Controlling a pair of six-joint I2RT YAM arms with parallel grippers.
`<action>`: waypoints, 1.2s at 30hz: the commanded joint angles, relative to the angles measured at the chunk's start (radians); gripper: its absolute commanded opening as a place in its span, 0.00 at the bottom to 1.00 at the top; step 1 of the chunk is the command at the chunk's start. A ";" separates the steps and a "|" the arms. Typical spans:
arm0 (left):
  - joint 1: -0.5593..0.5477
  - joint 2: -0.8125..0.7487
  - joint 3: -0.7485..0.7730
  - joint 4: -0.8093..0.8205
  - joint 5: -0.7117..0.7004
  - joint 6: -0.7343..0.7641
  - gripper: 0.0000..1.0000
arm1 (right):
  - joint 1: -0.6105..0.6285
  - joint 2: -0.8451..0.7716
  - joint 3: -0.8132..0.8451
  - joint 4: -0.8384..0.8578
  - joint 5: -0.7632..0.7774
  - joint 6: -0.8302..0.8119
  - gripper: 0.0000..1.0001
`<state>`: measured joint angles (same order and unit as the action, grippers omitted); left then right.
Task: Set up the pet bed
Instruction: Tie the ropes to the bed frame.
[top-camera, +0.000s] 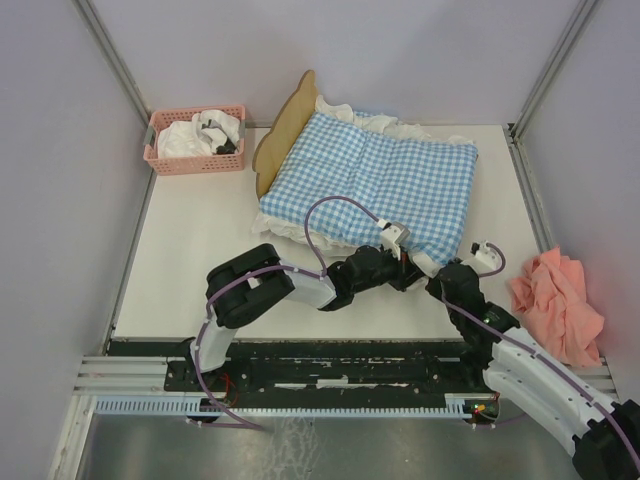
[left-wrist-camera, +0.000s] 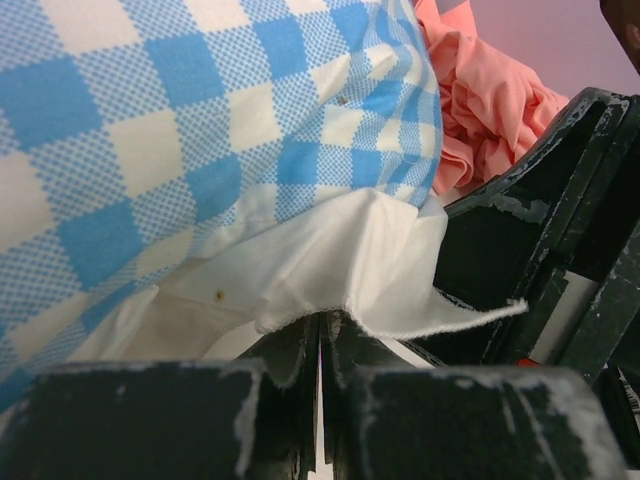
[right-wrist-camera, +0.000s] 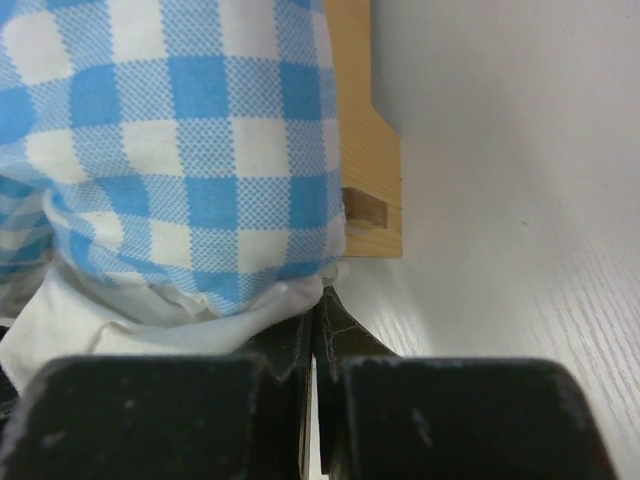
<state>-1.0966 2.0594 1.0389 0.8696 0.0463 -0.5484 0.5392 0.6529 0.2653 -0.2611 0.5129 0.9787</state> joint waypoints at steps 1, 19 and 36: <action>-0.005 -0.038 -0.006 0.072 0.019 -0.016 0.03 | -0.005 -0.059 -0.037 0.122 -0.031 -0.081 0.02; -0.006 -0.037 -0.003 0.067 0.010 -0.027 0.03 | -0.006 0.073 -0.038 0.210 0.021 -0.323 0.02; -0.004 -0.040 0.010 0.051 -0.019 -0.064 0.03 | -0.009 0.242 0.118 0.212 -0.062 -0.558 0.02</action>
<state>-1.0973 2.0594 1.0389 0.8711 0.0540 -0.5690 0.5339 0.8791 0.3119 -0.1211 0.4778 0.4839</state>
